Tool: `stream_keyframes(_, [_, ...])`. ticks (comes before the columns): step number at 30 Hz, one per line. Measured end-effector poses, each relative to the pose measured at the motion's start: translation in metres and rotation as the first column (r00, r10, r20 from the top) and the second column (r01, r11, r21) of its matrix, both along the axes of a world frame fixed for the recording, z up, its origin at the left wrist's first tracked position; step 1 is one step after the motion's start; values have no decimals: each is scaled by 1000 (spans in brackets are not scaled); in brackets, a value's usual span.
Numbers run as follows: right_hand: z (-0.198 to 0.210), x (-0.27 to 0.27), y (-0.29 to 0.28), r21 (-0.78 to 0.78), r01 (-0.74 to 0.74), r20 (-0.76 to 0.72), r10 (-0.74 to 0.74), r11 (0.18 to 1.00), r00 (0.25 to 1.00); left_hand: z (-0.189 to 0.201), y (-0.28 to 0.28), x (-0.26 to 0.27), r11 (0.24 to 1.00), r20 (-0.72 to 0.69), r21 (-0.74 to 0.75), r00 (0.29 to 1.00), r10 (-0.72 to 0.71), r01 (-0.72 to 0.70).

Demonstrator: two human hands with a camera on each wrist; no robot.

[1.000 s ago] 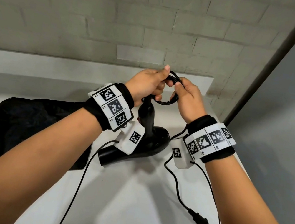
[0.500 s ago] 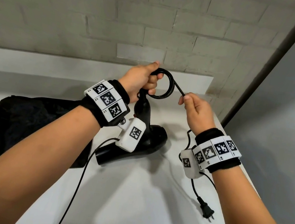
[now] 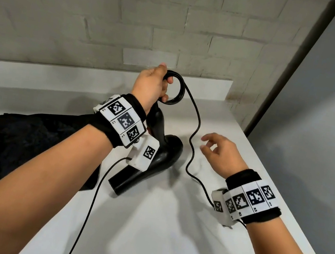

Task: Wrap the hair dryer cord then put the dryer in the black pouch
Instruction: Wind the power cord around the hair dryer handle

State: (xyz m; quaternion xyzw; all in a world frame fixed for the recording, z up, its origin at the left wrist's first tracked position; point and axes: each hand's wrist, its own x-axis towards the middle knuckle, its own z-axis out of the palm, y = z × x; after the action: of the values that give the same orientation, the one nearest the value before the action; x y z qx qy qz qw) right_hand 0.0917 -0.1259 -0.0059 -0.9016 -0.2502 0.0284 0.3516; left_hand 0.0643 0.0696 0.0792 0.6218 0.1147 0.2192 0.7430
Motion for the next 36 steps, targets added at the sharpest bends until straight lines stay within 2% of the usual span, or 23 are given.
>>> stream_keyframes(4, [-19,-17,-19,-266,-9,-151,-32,964,988,0,-3,-2,1000,3,21,1000,9,-9])
stream_keyframes(7, [-30,-27,-32,-478,-35,-208,-75,878,975,0,-4,-4,1000,11,26,1000,6,-6])
stream_keyframes(10, [-32,-38,-38,-604,-58,-241,-113,795,964,0,-6,-6,1000,10,23,1000,2,-2])
stream_keyframes(15, [-26,-52,-33,-684,-158,-330,-109,712,938,0,-8,-6,1000,3,22,1000,10,-11])
stream_keyframes(18, [-29,-55,-36,-649,-160,-380,-135,743,915,0,-6,-5,999,-4,27,1000,22,-22])
stream_keyframes(20, [-30,-58,-39,-662,-188,-386,-115,726,915,0,-5,-5,999,-9,23,1000,30,-30])
stream_keyframes(23, [-33,-56,-40,-705,-199,-316,-51,681,947,0,-3,-4,999,-22,18,999,33,-33])
stream_keyframes(25, [-36,-49,-41,-703,-119,-216,-50,702,975,0,-3,-4,999,-27,20,999,30,-30])
stream_keyframes(28, [-40,-35,-38,-540,14,-176,-129,841,976,1,-6,-5,1000,-30,25,999,17,-16])
stream_keyframes(31, [-30,-26,-26,-166,149,-177,-178,975,968,0,-8,-5,1000,-38,27,999,-2,3])
stream_keyframes(33, [-16,-24,-16,86,179,-143,-166,980,976,0,-9,-5,999,-46,36,999,-8,10])
stream_keyframes(36, [9,-22,3,380,134,-16,-139,915,990,1,-11,-6,998,-61,58,998,-10,14])
